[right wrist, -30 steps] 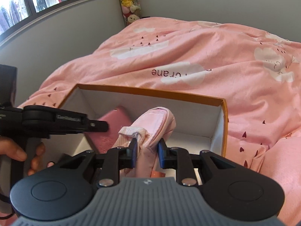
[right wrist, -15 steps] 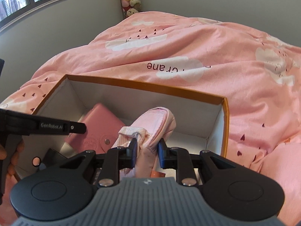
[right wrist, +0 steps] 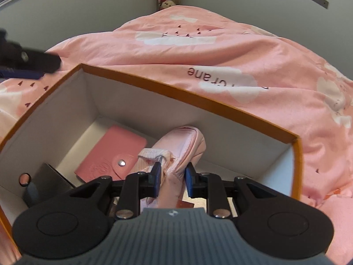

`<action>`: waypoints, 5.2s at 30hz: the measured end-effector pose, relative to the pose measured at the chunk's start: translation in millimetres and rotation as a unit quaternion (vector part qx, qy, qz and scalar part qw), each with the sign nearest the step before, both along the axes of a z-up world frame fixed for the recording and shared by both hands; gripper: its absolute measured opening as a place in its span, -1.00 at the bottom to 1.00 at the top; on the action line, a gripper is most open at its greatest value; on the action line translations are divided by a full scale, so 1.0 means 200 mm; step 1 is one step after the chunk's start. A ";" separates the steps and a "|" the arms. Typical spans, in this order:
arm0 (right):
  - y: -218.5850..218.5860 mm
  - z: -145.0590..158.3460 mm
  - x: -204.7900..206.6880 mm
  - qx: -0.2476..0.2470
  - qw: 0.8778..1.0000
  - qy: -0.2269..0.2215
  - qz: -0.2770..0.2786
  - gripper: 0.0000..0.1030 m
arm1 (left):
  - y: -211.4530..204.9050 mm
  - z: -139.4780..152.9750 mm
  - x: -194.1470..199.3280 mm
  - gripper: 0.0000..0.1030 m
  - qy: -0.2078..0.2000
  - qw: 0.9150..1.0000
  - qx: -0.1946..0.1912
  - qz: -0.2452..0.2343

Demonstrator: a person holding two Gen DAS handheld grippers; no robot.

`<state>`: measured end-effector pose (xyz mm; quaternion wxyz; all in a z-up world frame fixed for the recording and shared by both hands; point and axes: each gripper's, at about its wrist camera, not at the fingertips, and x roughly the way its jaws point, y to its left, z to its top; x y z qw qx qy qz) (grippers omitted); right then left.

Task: Organize objects
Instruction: 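Lower the pink slipper into the orange box and open the right tool, then grasp the white-black plush with the left tool while the right tool grasps the brown bear plush, then carry both plush toys over the orange box with both tools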

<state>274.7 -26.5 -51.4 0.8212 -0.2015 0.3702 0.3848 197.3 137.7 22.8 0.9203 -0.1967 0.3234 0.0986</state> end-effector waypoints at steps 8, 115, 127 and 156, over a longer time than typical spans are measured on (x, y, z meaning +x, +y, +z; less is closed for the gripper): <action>0.11 -0.01 -0.03 0.004 1.000 0.012 0.023 -0.54 | 0.10 -0.09 -0.04 0.09 0.023 0.999 -0.021 0.013; -0.77 -0.07 -1.00 0.001 0.998 0.065 0.000 -0.80 | -0.56 -0.41 -0.69 0.19 0.170 0.963 -0.162 -0.128; -0.69 -0.13 -0.99 0.032 0.987 0.148 0.057 -0.92 | -0.61 -0.47 -0.64 0.58 0.206 0.959 -0.140 -0.134; -0.63 -0.19 -1.00 -0.114 0.993 0.027 0.021 0.13 | -0.63 -0.56 -0.57 0.47 0.237 0.954 -0.084 -0.161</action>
